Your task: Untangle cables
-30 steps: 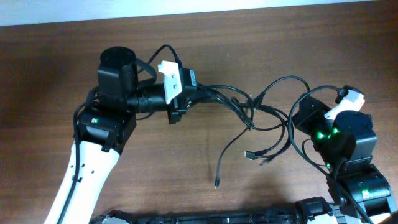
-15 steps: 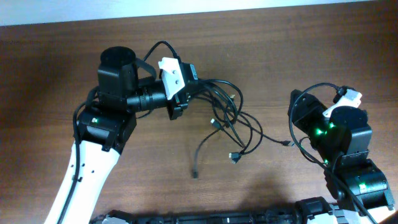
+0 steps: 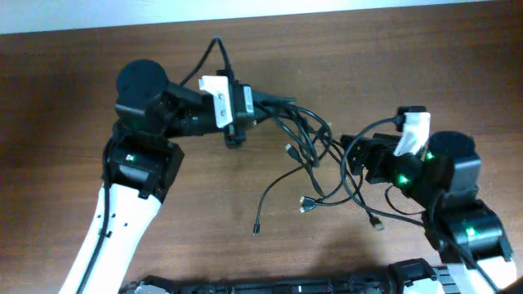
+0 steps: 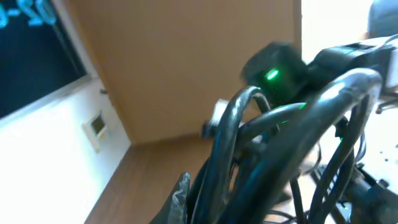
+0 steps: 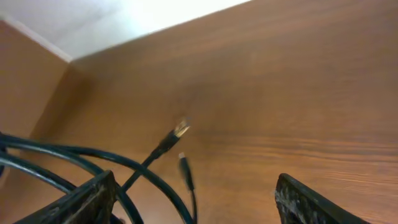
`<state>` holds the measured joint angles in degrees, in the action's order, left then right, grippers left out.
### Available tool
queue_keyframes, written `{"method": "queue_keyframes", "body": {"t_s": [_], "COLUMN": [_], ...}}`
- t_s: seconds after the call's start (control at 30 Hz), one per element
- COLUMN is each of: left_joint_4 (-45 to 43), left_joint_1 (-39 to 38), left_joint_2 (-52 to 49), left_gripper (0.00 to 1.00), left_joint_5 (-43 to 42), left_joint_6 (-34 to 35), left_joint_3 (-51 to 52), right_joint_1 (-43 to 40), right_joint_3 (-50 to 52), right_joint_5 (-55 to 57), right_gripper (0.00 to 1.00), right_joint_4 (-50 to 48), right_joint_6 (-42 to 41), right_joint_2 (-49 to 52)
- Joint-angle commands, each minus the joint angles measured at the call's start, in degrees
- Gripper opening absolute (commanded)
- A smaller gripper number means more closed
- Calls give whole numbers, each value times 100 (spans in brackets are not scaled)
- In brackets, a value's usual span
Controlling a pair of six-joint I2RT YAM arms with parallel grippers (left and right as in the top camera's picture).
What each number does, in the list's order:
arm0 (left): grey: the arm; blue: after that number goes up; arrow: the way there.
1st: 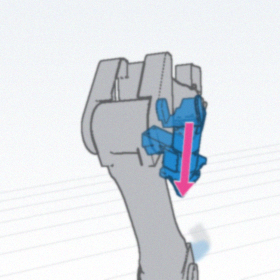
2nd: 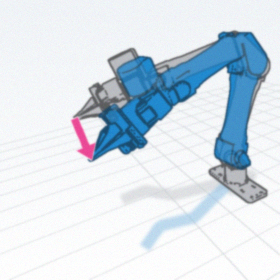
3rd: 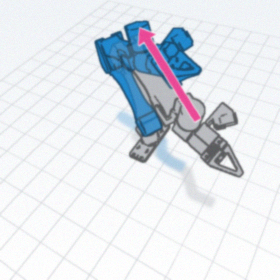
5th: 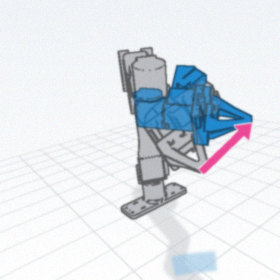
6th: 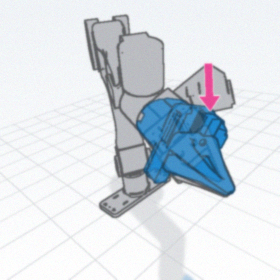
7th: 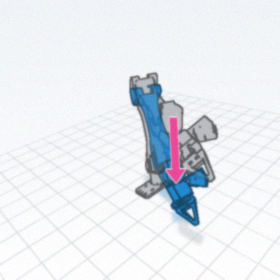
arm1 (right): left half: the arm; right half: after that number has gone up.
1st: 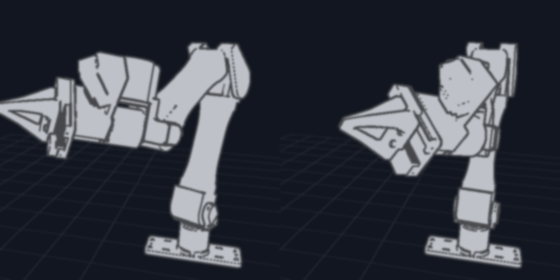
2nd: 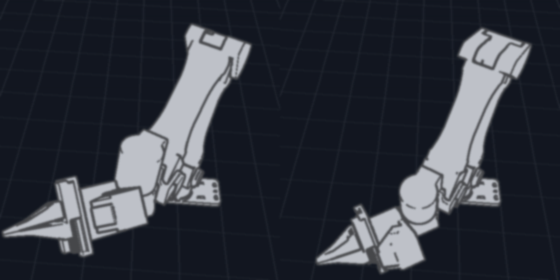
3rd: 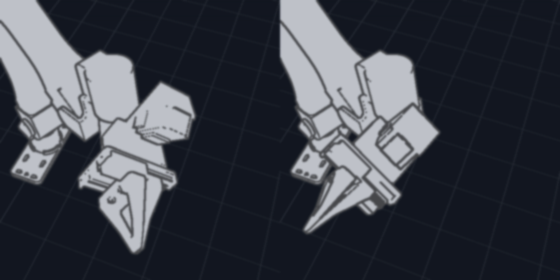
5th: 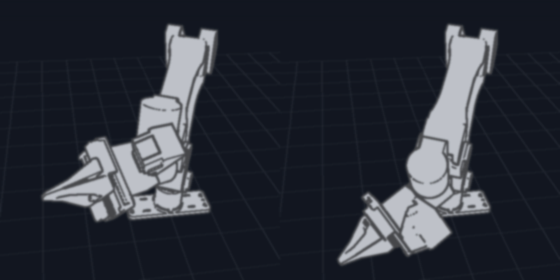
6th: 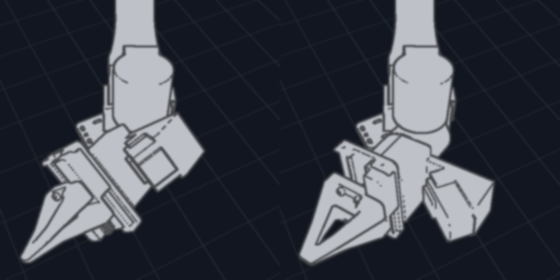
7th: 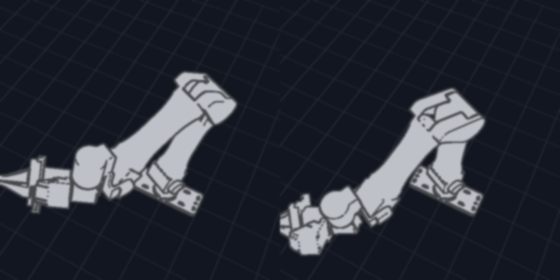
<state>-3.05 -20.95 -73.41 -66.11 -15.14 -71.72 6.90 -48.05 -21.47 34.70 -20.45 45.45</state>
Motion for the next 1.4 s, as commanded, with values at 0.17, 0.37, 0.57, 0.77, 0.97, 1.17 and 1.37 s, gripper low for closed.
{"method": "queue_keyframes", "body": {"t_s": [0.17, 0.37, 0.57, 0.77, 0.97, 1.17, 1.37], "left_joint_4": [-566, -232, 424, -221, -1679, -1659, -938], "left_joint_1": [-302, -302, -302, -302, -302, 160, 479], "left_joint_2": [35, 35, 35, 35, 35, 35, 35], "left_gripper": [0, 0, 0, 0, 0, 0, 0], "left_joint_5": [885, 1650, 2247, 2247, 2247, 2264, 2267], "left_joint_6": [188, 188, 197, 1001, 2201, 2199, 2197], "left_joint_3": [-37, -37, -37, -37, -37, -37, -37], "right_joint_1": [-15, -17, -17, -17, -17, -22, -22], "right_joint_3": [-92, -94, -92, -92, -92, -92, -94], "right_joint_5": [-1283, -1327, -1799, -1779, -1084, -437, -986], "right_gripper": [81, 81, 82, 82, 82, 82, 82], "right_joint_4": [50, -564, -1545, -857, -348, -13, -179], "right_joint_6": [708, 439, 348, 710, 953, 946, 949], "right_joint_2": [767, 739, 514, 686, 1126, 1373, 1172]}}
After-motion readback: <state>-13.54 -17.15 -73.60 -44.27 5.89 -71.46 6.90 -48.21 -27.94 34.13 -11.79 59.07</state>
